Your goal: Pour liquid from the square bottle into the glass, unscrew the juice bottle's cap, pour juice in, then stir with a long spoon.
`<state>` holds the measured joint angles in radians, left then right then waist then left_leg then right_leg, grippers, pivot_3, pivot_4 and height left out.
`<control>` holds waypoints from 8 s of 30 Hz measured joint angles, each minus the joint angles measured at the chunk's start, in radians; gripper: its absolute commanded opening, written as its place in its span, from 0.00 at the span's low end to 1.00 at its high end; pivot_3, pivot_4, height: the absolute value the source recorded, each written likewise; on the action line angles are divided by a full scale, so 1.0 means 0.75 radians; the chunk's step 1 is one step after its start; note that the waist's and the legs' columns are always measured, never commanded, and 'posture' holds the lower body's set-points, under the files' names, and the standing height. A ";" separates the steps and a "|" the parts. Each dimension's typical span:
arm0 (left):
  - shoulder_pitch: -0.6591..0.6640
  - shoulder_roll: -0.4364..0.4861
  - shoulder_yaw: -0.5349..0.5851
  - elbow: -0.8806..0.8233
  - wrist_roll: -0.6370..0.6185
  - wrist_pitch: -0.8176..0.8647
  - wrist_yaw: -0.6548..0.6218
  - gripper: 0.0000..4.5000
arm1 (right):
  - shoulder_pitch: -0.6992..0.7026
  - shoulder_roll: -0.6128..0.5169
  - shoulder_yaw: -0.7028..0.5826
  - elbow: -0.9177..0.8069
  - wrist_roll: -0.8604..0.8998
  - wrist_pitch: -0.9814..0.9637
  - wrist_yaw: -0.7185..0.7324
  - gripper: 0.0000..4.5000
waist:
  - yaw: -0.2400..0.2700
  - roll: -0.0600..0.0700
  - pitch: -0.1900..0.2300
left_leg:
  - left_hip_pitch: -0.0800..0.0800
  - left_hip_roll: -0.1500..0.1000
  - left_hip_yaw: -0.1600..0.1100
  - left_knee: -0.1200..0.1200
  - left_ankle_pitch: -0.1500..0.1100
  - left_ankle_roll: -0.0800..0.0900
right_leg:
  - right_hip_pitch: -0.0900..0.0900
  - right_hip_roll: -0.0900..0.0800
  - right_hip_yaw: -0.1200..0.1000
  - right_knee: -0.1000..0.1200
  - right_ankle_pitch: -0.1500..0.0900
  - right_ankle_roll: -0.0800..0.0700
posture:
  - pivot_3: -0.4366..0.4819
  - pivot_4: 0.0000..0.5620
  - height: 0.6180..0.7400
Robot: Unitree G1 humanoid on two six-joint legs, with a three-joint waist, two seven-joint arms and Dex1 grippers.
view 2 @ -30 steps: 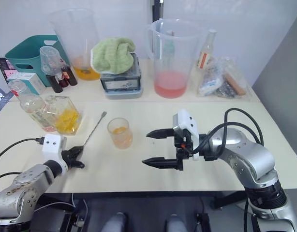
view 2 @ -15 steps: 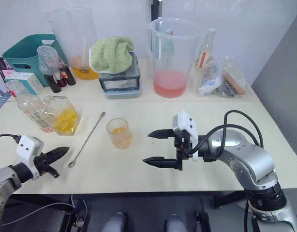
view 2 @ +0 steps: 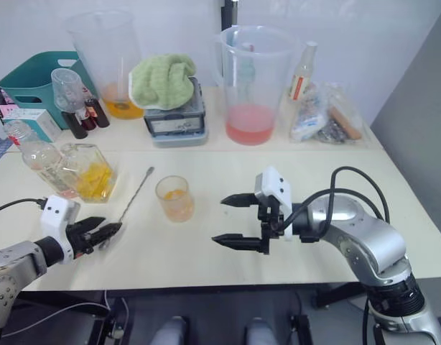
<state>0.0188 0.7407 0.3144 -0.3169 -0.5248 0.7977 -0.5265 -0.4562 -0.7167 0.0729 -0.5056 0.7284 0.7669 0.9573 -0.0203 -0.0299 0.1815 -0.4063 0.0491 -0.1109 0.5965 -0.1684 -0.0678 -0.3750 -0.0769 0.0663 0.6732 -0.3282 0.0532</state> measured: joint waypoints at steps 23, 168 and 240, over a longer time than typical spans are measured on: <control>-0.125 0.044 -0.042 0.323 0.122 -0.339 -0.291 0.00 | 0.004 0.000 -0.001 -0.037 0.002 0.008 -0.050 1.00 | 0.006 0.002 0.000 | 0.000 0.000 0.000 0.000 0.000 0.000 | 0.000 0.000 0.000 -0.001 0.000 0.000 | 0.48 0.27 1.00; -0.341 0.073 -0.119 0.036 -0.463 -0.271 -0.740 0.28 | -0.207 0.739 -0.162 0.060 0.729 0.199 -1.225 0.00 | -0.064 0.010 0.004 | -0.012 0.001 0.000 0.002 0.001 -0.001 | -0.018 0.002 0.002 0.014 -0.001 -0.001 | 0.48 0.27 1.00; -0.109 0.041 0.077 0.149 -0.214 -0.514 -0.701 0.99 | -0.773 0.738 0.194 0.653 -0.389 -0.066 -0.323 0.00 | -0.064 0.011 0.005 | -0.012 0.001 0.001 -0.001 0.001 -0.001 | -0.020 0.001 0.003 0.013 -0.001 -0.002 | 0.48 0.27 1.00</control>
<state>-0.0633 0.7717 0.3721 -0.2052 -0.6852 0.4125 -1.0525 -1.0359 -0.1635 0.2186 -0.0161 0.4371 0.7173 0.7153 -0.0682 -0.0213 0.1852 -0.4154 0.0500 -0.1102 0.5959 -0.1674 -0.0689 -0.3900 -0.0758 0.0682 0.6830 -0.3290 0.0518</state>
